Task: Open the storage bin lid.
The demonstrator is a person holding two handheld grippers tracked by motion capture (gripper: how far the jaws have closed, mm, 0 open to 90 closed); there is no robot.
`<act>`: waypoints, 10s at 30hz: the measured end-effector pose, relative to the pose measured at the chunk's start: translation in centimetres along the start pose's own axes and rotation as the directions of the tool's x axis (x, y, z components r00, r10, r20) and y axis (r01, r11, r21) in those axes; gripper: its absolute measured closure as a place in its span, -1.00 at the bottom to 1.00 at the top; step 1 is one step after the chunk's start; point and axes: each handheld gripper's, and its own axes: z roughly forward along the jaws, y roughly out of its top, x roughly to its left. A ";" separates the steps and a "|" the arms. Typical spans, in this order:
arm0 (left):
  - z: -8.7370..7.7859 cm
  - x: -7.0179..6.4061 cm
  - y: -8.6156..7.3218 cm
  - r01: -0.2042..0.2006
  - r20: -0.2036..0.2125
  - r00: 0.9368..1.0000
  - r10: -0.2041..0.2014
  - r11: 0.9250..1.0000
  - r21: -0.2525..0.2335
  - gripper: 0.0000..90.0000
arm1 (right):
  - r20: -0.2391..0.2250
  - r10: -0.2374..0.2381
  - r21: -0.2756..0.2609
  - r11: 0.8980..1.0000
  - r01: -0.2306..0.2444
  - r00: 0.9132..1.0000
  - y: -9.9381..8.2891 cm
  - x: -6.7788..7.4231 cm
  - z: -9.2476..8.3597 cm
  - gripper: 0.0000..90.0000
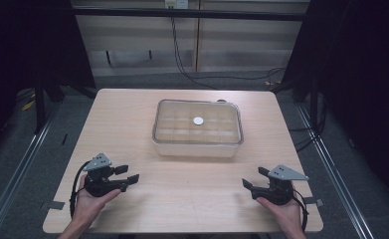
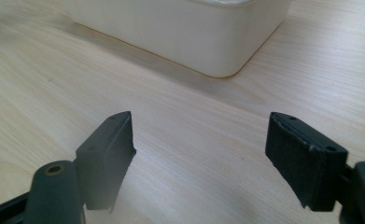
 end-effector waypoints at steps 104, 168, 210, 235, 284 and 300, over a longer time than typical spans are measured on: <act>10.7 4.8 12.6 0.006 -0.060 0.998 0.002 0.991 0.135 -0.43 | -0.028 0.168 0.267 0.951 -0.155 0.985 14.3 -7.5 11.9 -0.58; 11.4 5.0 11.9 0.021 -0.036 0.999 -0.022 1.000 -0.016 0.23 | -0.051 0.309 0.000 0.951 -0.309 0.950 13.7 -7.4 10.5 0.14; 6.5 4.1 13.3 -0.029 -0.021 0.999 0.026 0.987 -0.156 0.69 | -0.112 0.238 -0.091 0.964 -0.249 0.965 15.3 -5.7 6.8 0.37; 4.5 3.1 12.6 -0.053 0.015 0.998 0.057 0.983 -0.175 0.70 | -0.150 0.226 -0.110 0.964 -0.243 0.962 14.6 -4.5 5.0 0.40; 1.7 -0.9 9.2 -0.057 0.040 0.997 0.062 0.991 -0.123 0.70 | -0.173 0.213 -0.091 0.969 -0.231 0.962 11.6 -1.5 0.4 0.44; 1.3 -1.9 7.0 -0.078 0.025 0.996 0.080 0.995 -0.059 0.69 | -0.176 0.201 -0.021 0.978 -0.208 0.964 9.0 0.0 -0.5 0.45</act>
